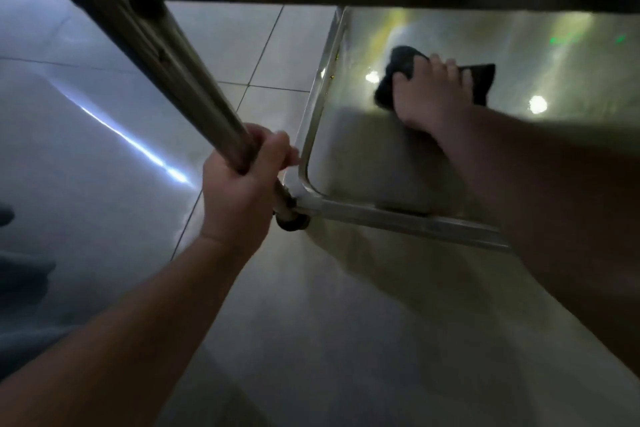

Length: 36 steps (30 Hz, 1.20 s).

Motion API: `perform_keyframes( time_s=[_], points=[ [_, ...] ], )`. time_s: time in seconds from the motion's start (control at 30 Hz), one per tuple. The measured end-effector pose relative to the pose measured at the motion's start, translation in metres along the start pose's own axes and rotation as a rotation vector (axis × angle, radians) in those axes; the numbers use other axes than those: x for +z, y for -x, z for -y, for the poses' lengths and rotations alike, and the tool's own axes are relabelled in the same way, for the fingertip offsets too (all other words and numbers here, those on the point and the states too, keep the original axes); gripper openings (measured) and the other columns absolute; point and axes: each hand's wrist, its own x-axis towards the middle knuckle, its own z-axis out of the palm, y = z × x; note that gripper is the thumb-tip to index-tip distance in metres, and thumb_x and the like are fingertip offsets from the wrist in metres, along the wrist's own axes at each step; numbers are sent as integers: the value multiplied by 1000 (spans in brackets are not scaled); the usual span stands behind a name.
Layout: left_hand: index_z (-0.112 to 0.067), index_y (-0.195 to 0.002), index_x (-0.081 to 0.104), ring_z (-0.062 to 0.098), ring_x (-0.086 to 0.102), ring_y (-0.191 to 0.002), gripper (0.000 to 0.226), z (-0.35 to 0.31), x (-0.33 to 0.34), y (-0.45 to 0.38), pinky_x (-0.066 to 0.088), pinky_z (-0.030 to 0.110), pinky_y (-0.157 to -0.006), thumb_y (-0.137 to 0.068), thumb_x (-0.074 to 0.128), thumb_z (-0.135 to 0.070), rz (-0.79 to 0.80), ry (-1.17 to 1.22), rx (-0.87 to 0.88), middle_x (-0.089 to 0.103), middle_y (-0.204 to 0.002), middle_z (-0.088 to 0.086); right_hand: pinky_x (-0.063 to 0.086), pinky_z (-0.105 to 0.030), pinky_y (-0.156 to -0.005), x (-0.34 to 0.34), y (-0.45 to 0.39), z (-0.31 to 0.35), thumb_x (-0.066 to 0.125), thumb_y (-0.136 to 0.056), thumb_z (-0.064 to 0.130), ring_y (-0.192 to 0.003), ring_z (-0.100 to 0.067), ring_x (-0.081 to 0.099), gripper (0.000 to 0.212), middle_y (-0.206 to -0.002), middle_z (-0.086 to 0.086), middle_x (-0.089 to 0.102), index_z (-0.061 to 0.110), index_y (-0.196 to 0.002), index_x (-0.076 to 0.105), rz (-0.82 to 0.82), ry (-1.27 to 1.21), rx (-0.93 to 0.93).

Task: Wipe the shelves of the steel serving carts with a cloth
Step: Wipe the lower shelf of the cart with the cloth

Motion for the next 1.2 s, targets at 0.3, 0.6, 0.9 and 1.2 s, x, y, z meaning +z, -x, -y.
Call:
perform_keyframes(
  time_s=[0.3,0.6,0.9,1.2],
  points=[
    [2,-61,39,24,46,-47,36,18,13,-3,42,37,-49,-81,63,-16,-201,68,28,43,-50,17,6,-38,-128,20,97,28,36,-106,57,-157,-13,19,62,-169,10,27,33,-162,28,205,27,-824],
    [-7,-58,39,43,37,-50,31,25,15,-2,39,48,-49,-77,61,-19,-174,80,55,36,-55,26,19,-49,-122,-1,-32,43,33,-107,51,-147,-32,37,57,-158,-11,45,22,-155,42,51,23,-265],
    [-19,-56,50,34,43,-52,24,27,14,-1,43,53,-49,-76,62,-19,-173,79,36,44,-55,15,5,-40,-128,20,64,55,39,-104,58,-157,-14,19,60,-170,11,24,39,-160,31,208,14,-811],
    [-27,-54,54,28,47,-54,22,17,15,-1,45,41,-55,-74,63,-26,-154,82,4,47,-54,4,8,-52,-127,12,-20,83,27,-109,45,-157,-29,19,58,-170,-4,25,22,-162,27,90,35,-343]
  ],
)
